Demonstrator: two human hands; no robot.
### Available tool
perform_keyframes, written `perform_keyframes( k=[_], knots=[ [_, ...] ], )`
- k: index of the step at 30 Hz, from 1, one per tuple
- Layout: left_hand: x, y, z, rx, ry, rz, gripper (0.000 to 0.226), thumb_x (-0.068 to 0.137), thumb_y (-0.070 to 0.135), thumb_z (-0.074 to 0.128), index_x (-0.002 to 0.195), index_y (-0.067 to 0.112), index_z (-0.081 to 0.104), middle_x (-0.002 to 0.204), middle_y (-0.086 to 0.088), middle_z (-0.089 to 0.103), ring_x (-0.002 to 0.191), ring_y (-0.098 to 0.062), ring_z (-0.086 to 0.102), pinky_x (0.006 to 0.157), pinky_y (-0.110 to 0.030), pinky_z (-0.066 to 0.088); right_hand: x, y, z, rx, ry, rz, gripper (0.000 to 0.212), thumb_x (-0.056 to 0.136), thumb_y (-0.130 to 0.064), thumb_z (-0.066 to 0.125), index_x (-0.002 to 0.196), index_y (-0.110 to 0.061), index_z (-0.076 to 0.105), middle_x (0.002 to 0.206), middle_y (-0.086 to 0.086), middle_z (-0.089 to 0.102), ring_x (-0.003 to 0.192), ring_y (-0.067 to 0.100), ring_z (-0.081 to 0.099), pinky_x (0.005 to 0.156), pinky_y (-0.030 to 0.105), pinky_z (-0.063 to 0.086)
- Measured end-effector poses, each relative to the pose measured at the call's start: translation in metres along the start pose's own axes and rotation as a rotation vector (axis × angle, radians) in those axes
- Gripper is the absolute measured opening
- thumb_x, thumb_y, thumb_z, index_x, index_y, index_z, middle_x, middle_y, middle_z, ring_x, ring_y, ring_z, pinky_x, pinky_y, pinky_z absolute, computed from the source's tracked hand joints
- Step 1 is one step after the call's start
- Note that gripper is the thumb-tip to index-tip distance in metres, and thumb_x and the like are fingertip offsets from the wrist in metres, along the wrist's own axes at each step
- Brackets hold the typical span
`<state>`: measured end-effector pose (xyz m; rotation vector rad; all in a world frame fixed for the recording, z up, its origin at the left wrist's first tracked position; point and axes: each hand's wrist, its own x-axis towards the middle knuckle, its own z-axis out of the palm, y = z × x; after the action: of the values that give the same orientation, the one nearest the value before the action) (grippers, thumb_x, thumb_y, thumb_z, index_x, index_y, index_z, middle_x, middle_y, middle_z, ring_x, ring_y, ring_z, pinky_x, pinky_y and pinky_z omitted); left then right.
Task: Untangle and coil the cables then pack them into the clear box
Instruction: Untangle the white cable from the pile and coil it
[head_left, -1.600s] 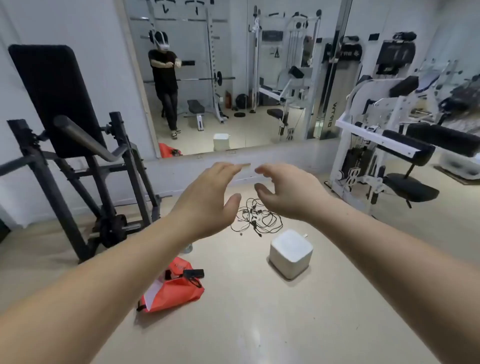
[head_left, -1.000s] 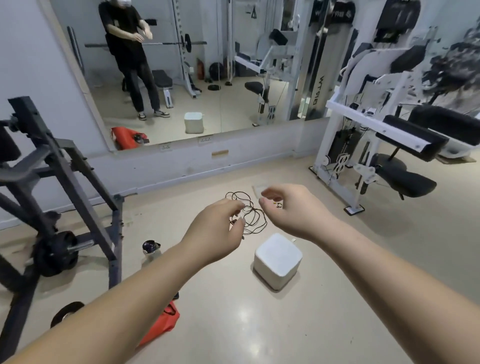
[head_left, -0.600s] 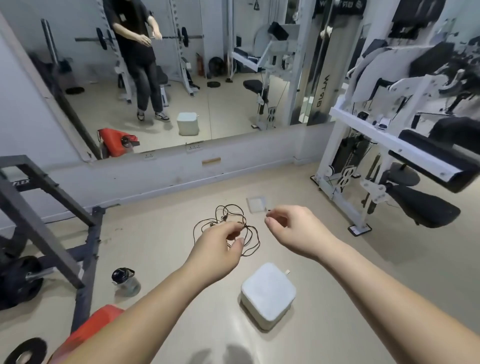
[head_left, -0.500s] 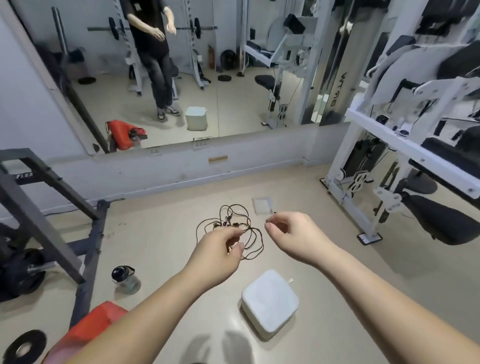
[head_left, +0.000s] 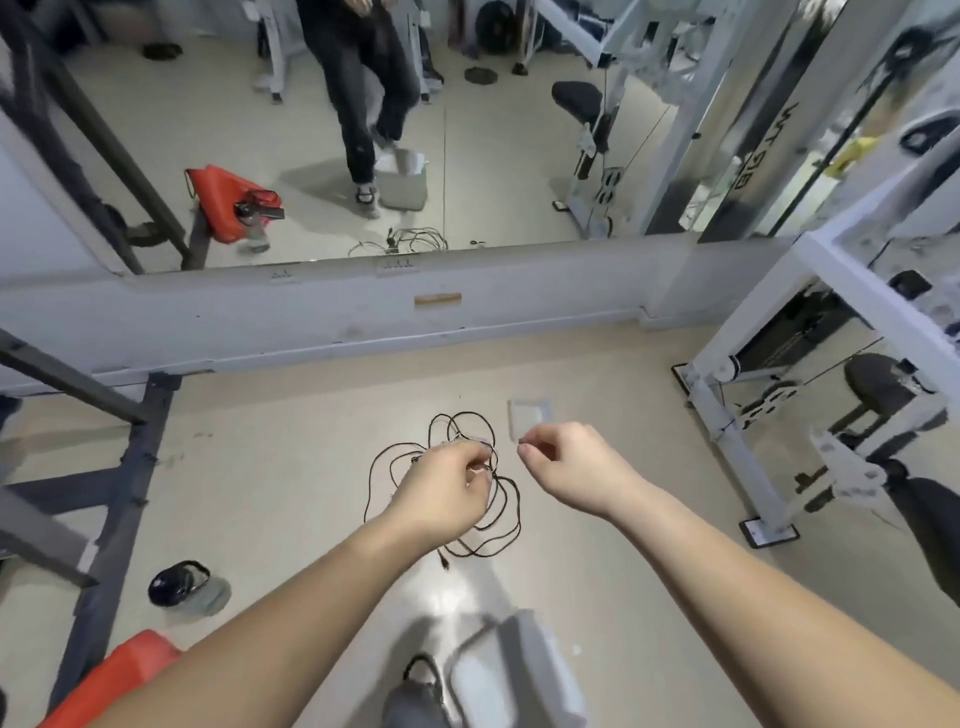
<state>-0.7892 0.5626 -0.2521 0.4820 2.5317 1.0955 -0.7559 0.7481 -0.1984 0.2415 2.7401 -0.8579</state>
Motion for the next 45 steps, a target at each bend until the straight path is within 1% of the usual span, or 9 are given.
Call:
perform_keyframes(
  k=[5, 13, 17, 21, 27, 32, 37, 42, 45],
  knots=[
    [0.092, 0.016, 0.015, 0.022, -0.006, -0.065, 0.023, 0.095, 0.024, 0.061, 0.116, 0.023, 0.071, 0.100, 0.012, 0.069, 0.093, -0.010, 0.065, 0.089, -0.026, 0.051, 0.091, 0.036, -0.032, 0.064, -0.074, 0.006, 0.019, 0.100, -0.028, 0.055, 0.093, -0.021, 0.071, 0.065, -0.013, 0.056, 0.065, 0.013, 0.055, 0.065, 0.027, 0.048],
    [0.253, 0.008, 0.092, 0.021, 0.070, -0.254, 0.029, 0.096, 0.018, 0.060, 0.123, 0.015, 0.071, 0.120, -0.001, 0.073, 0.109, -0.020, 0.066, 0.096, -0.028, 0.049, 0.259, 0.141, -0.053, 0.010, -0.275, -0.090, 0.024, 0.095, -0.033, 0.050, 0.083, -0.025, 0.069, 0.076, -0.005, 0.070, 0.074, 0.018, 0.066, 0.072, 0.036, 0.057],
    [0.306, -0.007, 0.119, -0.004, 0.116, -0.376, 0.032, 0.096, 0.019, 0.059, 0.126, 0.015, 0.069, 0.126, 0.000, 0.070, 0.106, -0.016, 0.063, 0.093, -0.023, 0.046, 0.326, 0.183, -0.048, 0.022, -0.360, -0.087, 0.025, 0.092, -0.028, 0.048, 0.073, -0.018, 0.061, 0.057, -0.007, 0.059, 0.051, 0.017, 0.051, 0.050, 0.029, 0.044],
    [0.331, -0.051, 0.129, 0.060, 0.101, -0.487, 0.030, 0.097, 0.017, 0.054, 0.124, 0.017, 0.069, 0.123, 0.001, 0.066, 0.115, -0.022, 0.062, 0.096, -0.028, 0.047, 0.381, 0.204, -0.015, -0.036, -0.425, -0.100, 0.030, 0.092, -0.020, 0.043, 0.062, -0.017, 0.037, 0.059, -0.006, 0.040, 0.056, 0.015, 0.035, 0.051, 0.027, 0.031],
    [0.347, -0.203, 0.176, 0.156, 0.069, -0.572, 0.035, 0.093, 0.010, 0.050, 0.123, 0.013, 0.068, 0.121, -0.004, 0.064, 0.110, -0.026, 0.066, 0.090, -0.031, 0.051, 0.458, 0.229, 0.129, -0.104, -0.553, -0.123, 0.031, 0.094, -0.025, 0.045, 0.066, -0.014, 0.048, 0.067, 0.000, 0.056, 0.063, 0.017, 0.049, 0.058, 0.032, 0.039],
    [0.365, -0.363, 0.268, -0.001, 0.076, -0.643, 0.019, 0.073, 0.003, 0.042, 0.078, 0.000, 0.060, 0.070, 0.003, 0.049, 0.072, -0.016, 0.052, 0.059, -0.013, 0.042, 0.507, 0.266, 0.294, -0.066, -0.631, -0.088, 0.029, 0.096, -0.023, 0.046, 0.072, -0.010, 0.054, 0.072, 0.002, 0.057, 0.065, 0.020, 0.051, 0.062, 0.033, 0.042],
    [0.383, -0.510, 0.366, 0.029, -0.015, -0.738, 0.009, 0.081, 0.005, 0.054, 0.087, 0.005, 0.060, 0.098, -0.011, 0.064, 0.092, -0.035, 0.064, 0.072, -0.031, 0.050, 0.546, 0.319, 0.435, 0.082, -0.636, -0.063, 0.027, 0.099, -0.026, 0.049, 0.089, -0.007, 0.066, 0.089, 0.013, 0.073, 0.086, 0.029, 0.070, 0.080, 0.040, 0.056],
    [0.395, -0.600, 0.429, 0.073, -0.071, -0.764, 0.006, 0.084, 0.008, 0.052, 0.086, 0.012, 0.056, 0.103, -0.005, 0.056, 0.103, -0.033, 0.063, 0.086, -0.038, 0.054, 0.567, 0.368, 0.530, 0.227, -0.592, 0.012, 0.021, 0.098, -0.024, 0.049, 0.097, -0.021, 0.070, 0.084, 0.003, 0.076, 0.079, 0.026, 0.072, 0.075, 0.038, 0.059],
    [0.403, -0.637, 0.447, 0.144, 0.000, -0.788, 0.029, 0.090, 0.006, 0.049, 0.117, 0.012, 0.059, 0.128, -0.004, 0.050, 0.115, -0.027, 0.058, 0.095, -0.040, 0.052, 0.575, 0.382, 0.566, 0.279, -0.581, 0.075, 0.022, 0.099, -0.023, 0.049, 0.106, -0.021, 0.070, 0.087, 0.001, 0.076, 0.080, 0.016, 0.073, 0.065, 0.025, 0.054]
  ],
)
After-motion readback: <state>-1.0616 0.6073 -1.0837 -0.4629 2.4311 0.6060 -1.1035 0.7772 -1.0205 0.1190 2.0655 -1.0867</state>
